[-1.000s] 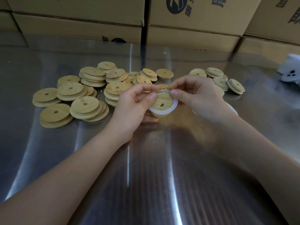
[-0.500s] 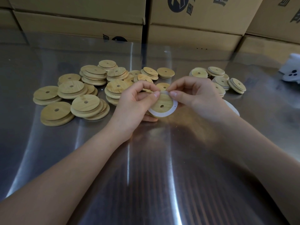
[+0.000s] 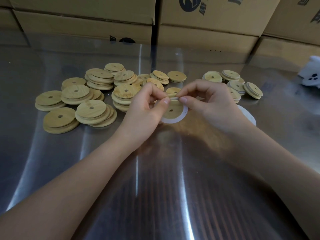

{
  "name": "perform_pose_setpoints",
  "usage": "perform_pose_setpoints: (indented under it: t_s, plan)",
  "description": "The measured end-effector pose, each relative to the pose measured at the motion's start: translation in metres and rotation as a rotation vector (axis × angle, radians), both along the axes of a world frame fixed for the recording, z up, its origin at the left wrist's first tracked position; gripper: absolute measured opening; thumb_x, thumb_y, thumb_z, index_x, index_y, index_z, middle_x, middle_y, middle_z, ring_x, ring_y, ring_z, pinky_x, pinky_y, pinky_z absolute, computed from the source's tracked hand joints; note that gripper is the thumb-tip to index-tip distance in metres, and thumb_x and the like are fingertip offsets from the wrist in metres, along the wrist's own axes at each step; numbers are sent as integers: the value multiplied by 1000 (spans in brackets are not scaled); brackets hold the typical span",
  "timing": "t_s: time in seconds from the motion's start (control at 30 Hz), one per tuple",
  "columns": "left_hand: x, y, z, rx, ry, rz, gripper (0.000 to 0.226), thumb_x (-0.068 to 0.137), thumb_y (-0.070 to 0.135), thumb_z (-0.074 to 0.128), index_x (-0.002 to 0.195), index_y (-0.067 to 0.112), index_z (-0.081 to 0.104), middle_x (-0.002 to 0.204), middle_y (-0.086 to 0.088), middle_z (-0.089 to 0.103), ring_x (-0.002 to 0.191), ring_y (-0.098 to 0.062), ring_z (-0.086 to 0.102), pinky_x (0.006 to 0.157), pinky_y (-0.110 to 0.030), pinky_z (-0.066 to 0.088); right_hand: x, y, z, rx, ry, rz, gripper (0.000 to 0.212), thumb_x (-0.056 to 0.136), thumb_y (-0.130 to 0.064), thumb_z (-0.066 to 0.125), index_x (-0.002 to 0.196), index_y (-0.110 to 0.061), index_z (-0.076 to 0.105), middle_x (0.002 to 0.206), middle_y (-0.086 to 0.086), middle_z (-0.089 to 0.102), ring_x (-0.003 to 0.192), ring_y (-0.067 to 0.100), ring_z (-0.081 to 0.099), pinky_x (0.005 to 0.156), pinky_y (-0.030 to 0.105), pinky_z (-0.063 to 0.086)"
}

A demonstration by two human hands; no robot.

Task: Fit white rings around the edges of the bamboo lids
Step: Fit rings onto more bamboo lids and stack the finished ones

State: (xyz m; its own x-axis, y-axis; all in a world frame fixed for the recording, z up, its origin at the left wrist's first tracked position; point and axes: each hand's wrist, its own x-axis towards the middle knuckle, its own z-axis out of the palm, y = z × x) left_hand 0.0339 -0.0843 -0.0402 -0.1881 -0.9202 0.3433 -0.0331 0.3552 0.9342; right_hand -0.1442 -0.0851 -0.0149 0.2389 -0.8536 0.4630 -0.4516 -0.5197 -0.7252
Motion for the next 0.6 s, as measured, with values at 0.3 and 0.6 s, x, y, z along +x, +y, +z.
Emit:
perform_pose_setpoints:
  t_s: [0.3, 0.6]
  plan:
    - [2, 2, 0, -92, 1, 36, 6, 92, -3, 59, 91, -4, 54, 100, -24, 62, 95, -30, 62, 87, -44, 52, 0, 2, 1, -109, 52, -1, 17, 86, -10, 66, 87, -27, 66, 85, -10, 62, 80, 5, 59, 71, 20, 48]
    - [2, 4, 1, -211, 26, 5, 19, 91, -5, 60, 85, 10, 50, 108, -6, 69, 104, -11, 68, 84, -25, 56, -1, 1, -2, -187, -15, -13, 14, 83, -6, 72, 88, -18, 66, 86, -5, 66, 82, 8, 63, 73, 20, 49]
